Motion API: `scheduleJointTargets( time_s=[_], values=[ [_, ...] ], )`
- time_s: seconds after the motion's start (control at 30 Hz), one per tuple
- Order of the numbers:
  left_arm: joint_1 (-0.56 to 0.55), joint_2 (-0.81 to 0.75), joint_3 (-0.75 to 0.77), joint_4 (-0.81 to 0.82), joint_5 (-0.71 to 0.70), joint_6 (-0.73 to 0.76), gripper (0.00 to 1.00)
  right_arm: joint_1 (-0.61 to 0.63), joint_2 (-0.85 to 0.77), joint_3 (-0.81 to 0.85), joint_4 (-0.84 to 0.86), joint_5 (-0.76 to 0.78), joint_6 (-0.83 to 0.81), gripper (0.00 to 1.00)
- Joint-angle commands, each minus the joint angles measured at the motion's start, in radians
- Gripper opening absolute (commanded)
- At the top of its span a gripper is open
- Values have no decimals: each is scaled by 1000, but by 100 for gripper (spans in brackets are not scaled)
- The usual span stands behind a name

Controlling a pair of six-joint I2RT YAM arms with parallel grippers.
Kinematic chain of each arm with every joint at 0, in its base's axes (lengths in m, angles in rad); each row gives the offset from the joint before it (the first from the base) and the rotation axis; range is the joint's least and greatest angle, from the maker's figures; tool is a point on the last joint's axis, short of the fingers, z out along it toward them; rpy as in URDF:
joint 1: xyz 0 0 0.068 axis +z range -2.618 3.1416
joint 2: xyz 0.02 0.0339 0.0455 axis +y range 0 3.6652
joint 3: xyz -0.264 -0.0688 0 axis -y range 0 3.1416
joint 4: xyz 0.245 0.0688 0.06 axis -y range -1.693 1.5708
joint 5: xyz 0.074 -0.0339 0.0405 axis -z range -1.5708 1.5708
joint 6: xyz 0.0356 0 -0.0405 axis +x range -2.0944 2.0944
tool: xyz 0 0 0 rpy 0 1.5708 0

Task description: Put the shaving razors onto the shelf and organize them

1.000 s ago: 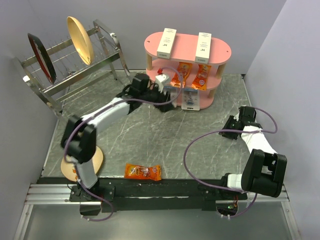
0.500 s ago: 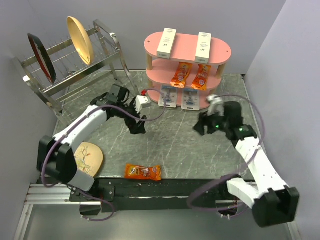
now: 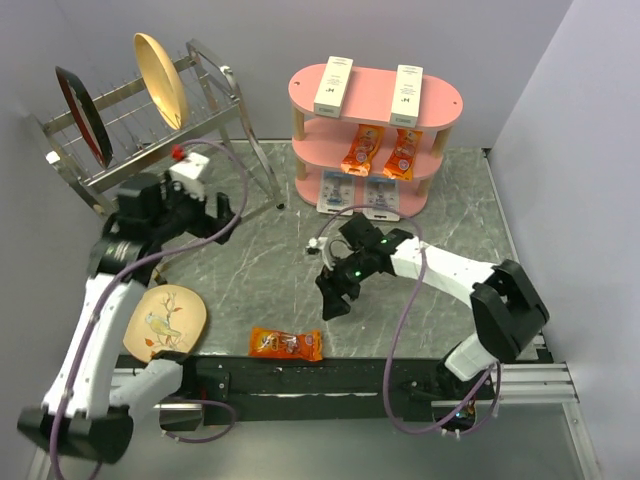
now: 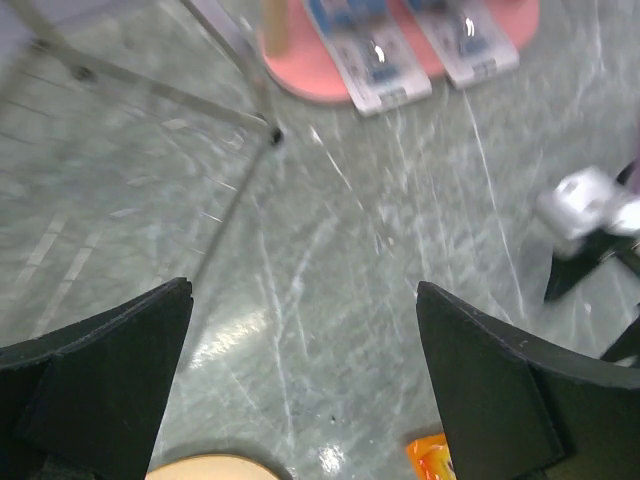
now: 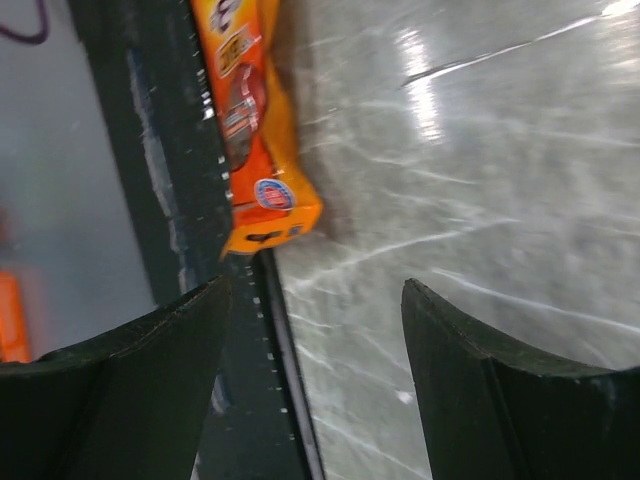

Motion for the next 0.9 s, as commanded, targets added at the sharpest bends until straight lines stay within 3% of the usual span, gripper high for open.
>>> scheduleJointTargets(
  time_s=[0.0,0.13,0.33,0.5,0.67,0.87],
  values=[
    [90,-137,-26,32,19,-115,100,56,59,6,-11,-65,13,75],
    [230,-190,-58,49,110,-193,99,92,147,35,1,-64,26,75],
    [327,-243,-79,72,201,-259,100,149,277,110,-6,-53,8,74],
    [348,-257,-90,75,195,-258,99,187,372,183,-26,-70,8,71],
    [357,-248,-98,90,213,-269,100,244,440,230,-109,-73,-43,58],
    [357,-220,-101,119,230,-281,99,247,402,186,-100,-56,-35,56]
  ],
)
